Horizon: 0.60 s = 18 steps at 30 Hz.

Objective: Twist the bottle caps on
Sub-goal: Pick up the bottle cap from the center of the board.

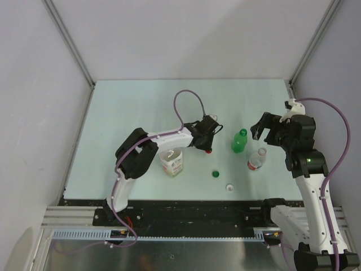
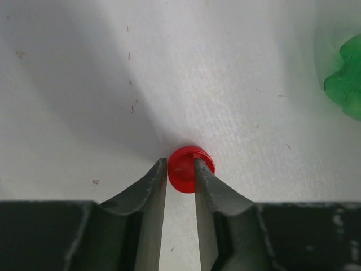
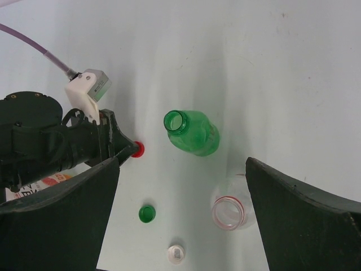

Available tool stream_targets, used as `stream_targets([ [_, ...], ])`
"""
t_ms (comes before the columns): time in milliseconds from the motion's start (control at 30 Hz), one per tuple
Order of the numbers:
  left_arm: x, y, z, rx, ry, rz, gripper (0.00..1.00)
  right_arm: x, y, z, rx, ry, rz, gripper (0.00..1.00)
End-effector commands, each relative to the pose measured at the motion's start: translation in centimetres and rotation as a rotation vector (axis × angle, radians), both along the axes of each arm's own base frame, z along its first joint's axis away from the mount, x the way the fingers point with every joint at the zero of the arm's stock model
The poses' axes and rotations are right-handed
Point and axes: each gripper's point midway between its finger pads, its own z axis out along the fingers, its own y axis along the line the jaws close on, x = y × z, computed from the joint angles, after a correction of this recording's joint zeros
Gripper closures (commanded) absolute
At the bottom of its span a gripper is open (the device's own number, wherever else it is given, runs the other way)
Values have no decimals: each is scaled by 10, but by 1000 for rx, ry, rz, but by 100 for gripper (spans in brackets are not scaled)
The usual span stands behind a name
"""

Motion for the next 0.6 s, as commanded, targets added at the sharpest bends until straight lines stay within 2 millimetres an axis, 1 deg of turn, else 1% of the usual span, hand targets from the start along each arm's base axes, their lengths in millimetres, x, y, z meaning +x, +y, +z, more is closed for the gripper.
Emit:
stream_targets([
  [0,8,-12,5,-22,-20,-19,73,1,-1,3,-1,-10,-10,1],
  [67,8,-15,4,-28,-12,-31,81,1,-1,3,0,-11,-10,1],
  [133,7,-16,3,-31,-6,-38,94,1,-1,3,0,-10,-9,1],
  [167,7,-16,3,-33,-4,-40,97,1,-1,3,0,-10,-9,1],
  [267,9,-19,7,-47,-5,-65,100,1,0,3,3,-8,-10,1],
  [333,11,-22,15,-65,-10,-87,100,1,1,3,7,-9,-5,1],
  [433,16,-27,39,-102,-49,-109,100,0,5,6,23,-19,15,1],
  [500,19,-30,66,-137,-98,-125,100,-1,13,11,53,-33,51,1],
  [567,19,-30,101,-184,-161,-142,100,-4,27,19,104,-55,111,1],
])
